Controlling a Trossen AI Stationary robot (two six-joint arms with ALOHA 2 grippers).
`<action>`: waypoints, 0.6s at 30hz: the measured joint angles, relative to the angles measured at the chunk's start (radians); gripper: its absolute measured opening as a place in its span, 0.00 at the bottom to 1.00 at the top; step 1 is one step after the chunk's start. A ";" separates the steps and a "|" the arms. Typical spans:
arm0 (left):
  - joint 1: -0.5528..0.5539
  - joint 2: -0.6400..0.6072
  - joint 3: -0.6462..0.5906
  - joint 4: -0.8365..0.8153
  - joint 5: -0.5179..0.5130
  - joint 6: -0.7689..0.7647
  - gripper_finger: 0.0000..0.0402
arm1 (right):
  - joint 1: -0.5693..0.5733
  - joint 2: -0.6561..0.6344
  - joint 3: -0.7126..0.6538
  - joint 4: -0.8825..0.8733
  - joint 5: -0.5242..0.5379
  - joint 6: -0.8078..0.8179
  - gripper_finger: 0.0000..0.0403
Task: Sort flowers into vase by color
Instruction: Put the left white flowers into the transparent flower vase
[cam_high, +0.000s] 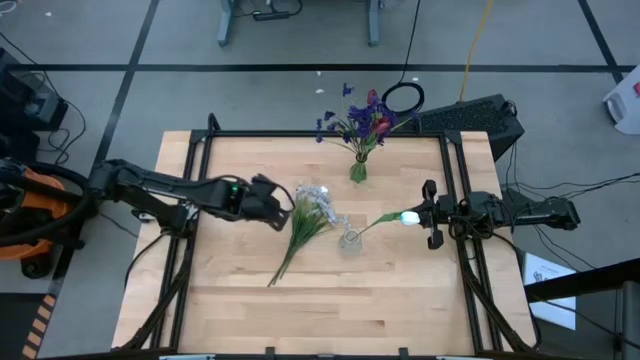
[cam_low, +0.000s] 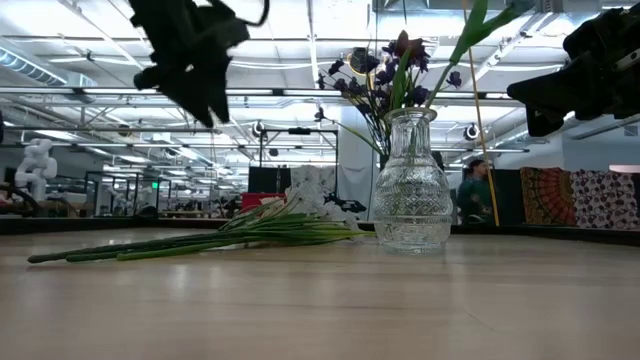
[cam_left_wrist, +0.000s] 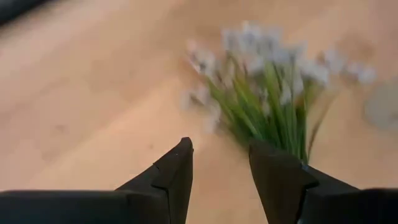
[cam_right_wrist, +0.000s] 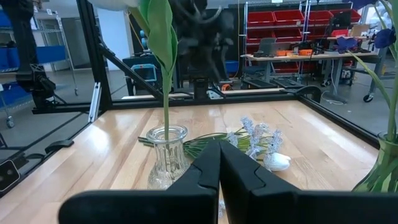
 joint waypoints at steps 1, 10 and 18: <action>-0.003 0.018 0.000 0.000 0.030 0.000 0.40 | 0.000 0.000 0.000 0.000 0.000 0.000 0.00; -0.004 0.202 0.000 0.010 0.192 0.008 0.40 | 0.000 0.000 0.000 0.001 0.000 0.000 0.00; -0.003 0.343 0.000 0.189 0.326 0.141 0.40 | 0.000 0.000 0.000 0.001 0.000 0.000 0.00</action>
